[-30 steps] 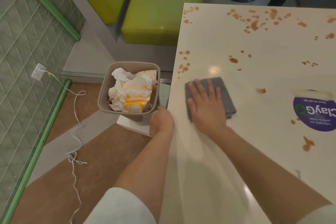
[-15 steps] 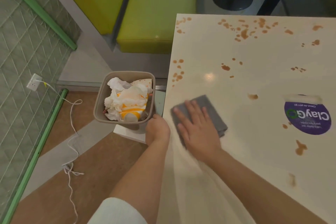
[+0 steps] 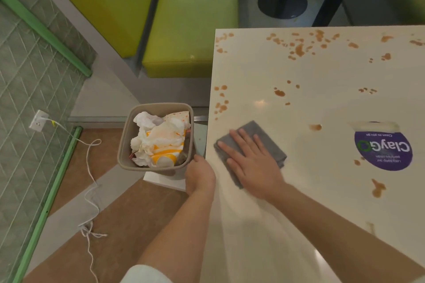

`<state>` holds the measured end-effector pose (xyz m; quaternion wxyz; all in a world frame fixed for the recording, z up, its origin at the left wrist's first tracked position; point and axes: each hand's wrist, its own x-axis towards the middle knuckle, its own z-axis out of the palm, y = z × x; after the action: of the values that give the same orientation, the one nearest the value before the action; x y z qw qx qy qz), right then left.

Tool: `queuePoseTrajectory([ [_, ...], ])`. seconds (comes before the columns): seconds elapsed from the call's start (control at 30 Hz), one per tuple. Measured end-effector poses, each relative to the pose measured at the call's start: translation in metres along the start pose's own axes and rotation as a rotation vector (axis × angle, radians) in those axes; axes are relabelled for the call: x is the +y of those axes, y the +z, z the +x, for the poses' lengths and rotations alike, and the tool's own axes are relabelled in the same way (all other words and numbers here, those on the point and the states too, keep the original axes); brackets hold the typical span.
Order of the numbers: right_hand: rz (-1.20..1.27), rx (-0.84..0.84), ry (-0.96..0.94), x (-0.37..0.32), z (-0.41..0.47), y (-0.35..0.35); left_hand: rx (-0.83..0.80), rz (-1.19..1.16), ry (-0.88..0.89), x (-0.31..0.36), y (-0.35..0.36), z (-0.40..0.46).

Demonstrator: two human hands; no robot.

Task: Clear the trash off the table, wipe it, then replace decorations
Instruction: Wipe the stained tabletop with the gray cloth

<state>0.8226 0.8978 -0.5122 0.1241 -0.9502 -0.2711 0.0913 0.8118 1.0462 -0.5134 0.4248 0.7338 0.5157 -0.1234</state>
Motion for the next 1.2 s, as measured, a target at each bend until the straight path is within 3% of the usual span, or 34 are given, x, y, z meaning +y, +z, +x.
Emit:
queuePoseTrajectory([
  [0.07, -0.008, -0.009, -0.008, 0.025, 0.011, -0.007, -0.006, -0.015, 0.017, 0.001, 0.000, -0.002],
  [0.17, 0.027, 0.021, 0.266, 0.062, 0.046, -0.021, -0.020, -0.058, 0.055, 0.001, -0.003, -0.007],
  [0.27, 0.062, 0.062, 0.435, 0.049, 0.064, -0.020, -0.050, -0.147, 0.061, 0.002, -0.005, -0.009],
  [0.4, 0.001, 0.010, 0.227, 0.020, 0.039, -0.008, -0.110, -0.267, 0.125, 0.009, -0.008, -0.012],
  [0.47, -0.017, -0.017, 0.110, 0.037, 0.031, -0.011, -0.243, -0.329, 0.122, 0.020, -0.008, -0.009],
  [0.53, -0.007, -0.012, 0.175, 0.064, 0.037, -0.018, -0.352, -0.311, 0.143, 0.038, -0.009, -0.001],
  [0.67, 0.037, 0.076, 0.510, 0.076, 0.068, -0.027, -0.430, -0.116, 0.228, 0.090, -0.014, 0.020],
  [0.73, 0.036, 0.096, 0.491, 0.050, 0.074, -0.020, -0.430, 0.010, 0.312, 0.114, -0.014, 0.036],
  [0.8, 0.048, 0.086, 0.348, 0.024, 0.067, -0.010, -0.420, 0.079, 0.402, 0.135, -0.015, 0.051],
  [0.9, 0.029, 0.072, 0.213, 0.034, 0.060, -0.013, -0.411, 0.084, 0.469, 0.161, -0.014, 0.067],
  [1.1, 0.084, 0.123, 0.607, 0.092, 0.110, -0.034, -0.431, 0.024, 0.418, 0.194, -0.006, 0.090],
  [1.2, 0.070, 0.132, 0.513, 0.047, 0.116, -0.024, -0.416, -0.008, 0.371, 0.206, 0.010, 0.110],
])
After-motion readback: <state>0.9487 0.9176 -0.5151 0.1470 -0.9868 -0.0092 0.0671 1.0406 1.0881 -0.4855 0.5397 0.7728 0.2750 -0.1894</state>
